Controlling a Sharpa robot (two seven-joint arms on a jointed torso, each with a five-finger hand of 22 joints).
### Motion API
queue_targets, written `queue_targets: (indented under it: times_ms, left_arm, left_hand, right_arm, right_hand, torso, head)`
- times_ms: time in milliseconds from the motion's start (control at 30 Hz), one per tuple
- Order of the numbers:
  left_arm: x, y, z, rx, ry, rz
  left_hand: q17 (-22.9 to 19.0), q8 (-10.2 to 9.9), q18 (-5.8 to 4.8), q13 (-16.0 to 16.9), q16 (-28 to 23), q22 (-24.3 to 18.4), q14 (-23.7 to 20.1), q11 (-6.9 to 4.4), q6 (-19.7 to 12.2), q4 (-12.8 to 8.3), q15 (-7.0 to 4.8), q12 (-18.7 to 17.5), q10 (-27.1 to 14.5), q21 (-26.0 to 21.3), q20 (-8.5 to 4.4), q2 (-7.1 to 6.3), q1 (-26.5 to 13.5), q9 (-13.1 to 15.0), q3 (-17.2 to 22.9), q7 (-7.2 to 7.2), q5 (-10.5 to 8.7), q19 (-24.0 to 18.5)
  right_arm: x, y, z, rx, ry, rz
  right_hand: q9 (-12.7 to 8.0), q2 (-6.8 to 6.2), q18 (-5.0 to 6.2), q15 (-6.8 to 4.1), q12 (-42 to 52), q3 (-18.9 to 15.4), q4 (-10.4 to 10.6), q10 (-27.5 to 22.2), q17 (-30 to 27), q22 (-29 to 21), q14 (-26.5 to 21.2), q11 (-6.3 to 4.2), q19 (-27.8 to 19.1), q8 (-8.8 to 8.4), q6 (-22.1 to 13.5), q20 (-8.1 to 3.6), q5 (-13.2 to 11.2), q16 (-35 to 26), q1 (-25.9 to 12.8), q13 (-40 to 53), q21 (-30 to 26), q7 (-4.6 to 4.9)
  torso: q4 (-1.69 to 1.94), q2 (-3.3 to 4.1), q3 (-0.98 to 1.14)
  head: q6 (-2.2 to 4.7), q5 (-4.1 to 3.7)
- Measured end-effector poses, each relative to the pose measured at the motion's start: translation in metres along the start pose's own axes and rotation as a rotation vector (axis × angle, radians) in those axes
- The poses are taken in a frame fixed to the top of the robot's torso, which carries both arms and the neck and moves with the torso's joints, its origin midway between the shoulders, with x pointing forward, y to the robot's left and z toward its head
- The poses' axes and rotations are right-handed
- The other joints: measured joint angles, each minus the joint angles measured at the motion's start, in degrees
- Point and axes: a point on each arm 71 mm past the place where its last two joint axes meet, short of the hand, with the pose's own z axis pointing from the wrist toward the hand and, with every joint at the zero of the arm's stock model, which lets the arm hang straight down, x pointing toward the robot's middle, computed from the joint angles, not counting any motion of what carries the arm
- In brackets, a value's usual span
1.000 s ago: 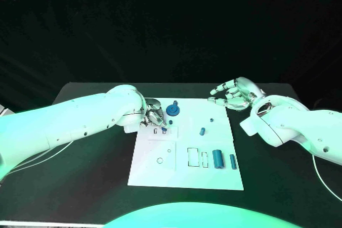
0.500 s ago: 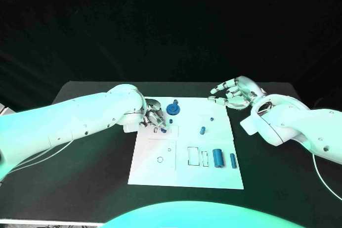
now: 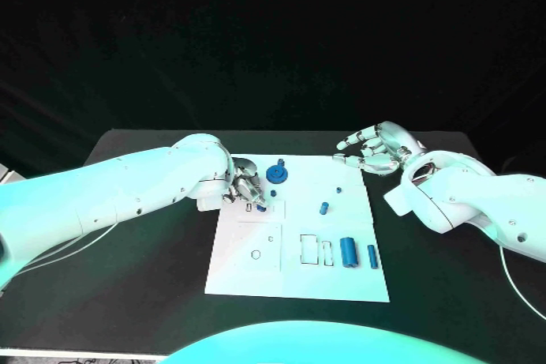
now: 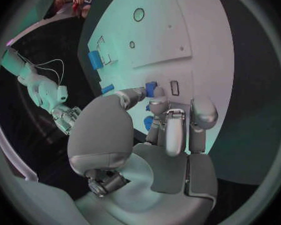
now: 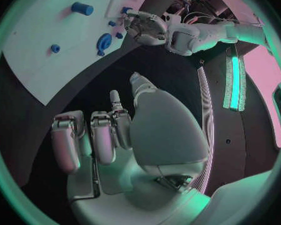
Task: Assemble the parts on the task board
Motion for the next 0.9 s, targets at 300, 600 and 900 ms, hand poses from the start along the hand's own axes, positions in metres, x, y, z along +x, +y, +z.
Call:
queue_targets:
  times_ms: [300, 600, 900]
  left_arm:
    - [0.0001, -0.0004, 0.0008, -0.001, 0.003, 0.002]
    - [-0.0004, -0.0017, 0.0030, -0.007, 0.013, 0.009]
    - [-0.0014, -0.0021, 0.0067, -0.017, 0.026, 0.013]
  left_hand:
    - [0.0, 0.0, 0.00, 0.0, 0.0, 0.1, 0.0, 0.00, 0.0, 0.0, 0.00, 0.0, 0.0, 0.0, 0.00, 0.06, 0.1, 0.2, 0.0, 0.00, 0.00, 0.0]
    - [0.0, 0.0, 0.01, 0.7, 0.2, 0.7, 0.0, -0.22, 0.3, 0.0, 0.00, 0.4, 0.6, 0.4, 0.00, 0.29, -0.2, 0.6, 0.0, 0.08, 2.93, 0.0]
    - [0.0, 0.0, 0.01, 1.0, 0.2, 0.8, -0.1, -0.14, 0.5, 0.0, -0.13, 0.4, 0.7, 0.6, -0.21, 0.54, -0.8, 0.8, 0.0, 0.09, 4.57, 0.2]
  right_arm:
    - [0.0001, -0.0001, -0.0001, 0.000, 0.000, 0.000]
    - [0.0005, -0.0006, 0.0000, 0.002, 0.001, 0.000]
    - [0.0009, -0.0006, 0.0002, 0.002, 0.001, 0.000]
  right_hand:
    - [0.0, 0.00, 0.00, 0.00, 0.0, 0.0, 0.0, 0.0, 0.0, 0.0, 0.0, 0.00, 0.0, 0.00, 0.0, 0.00, 0.0, 0.0, 0.0, 0.0, 0.0, 0.00]
    - [0.0, 0.00, 0.01, 0.00, 0.0, 0.0, 0.0, 0.0, 0.0, 0.0, 0.0, 0.00, 0.0, 0.00, 0.0, 0.00, 0.0, 0.0, 0.0, 0.0, 0.0, 0.00]
    - [0.0, 0.00, 0.01, 0.00, 0.0, 0.0, 0.0, 0.0, 0.0, 0.0, 0.0, 0.00, 0.0, 0.00, 0.0, 0.00, 0.0, 0.0, 0.0, 0.0, 0.0, 0.00]
  torso:
    - [-0.01, 0.03, 0.03]
    - [-0.01, 0.01, 0.09]
    - [-0.04, 0.01, 0.09]
  head:
    - [-0.12, -0.08]
    - [-0.26, -0.18]
    - [-0.27, -0.07]
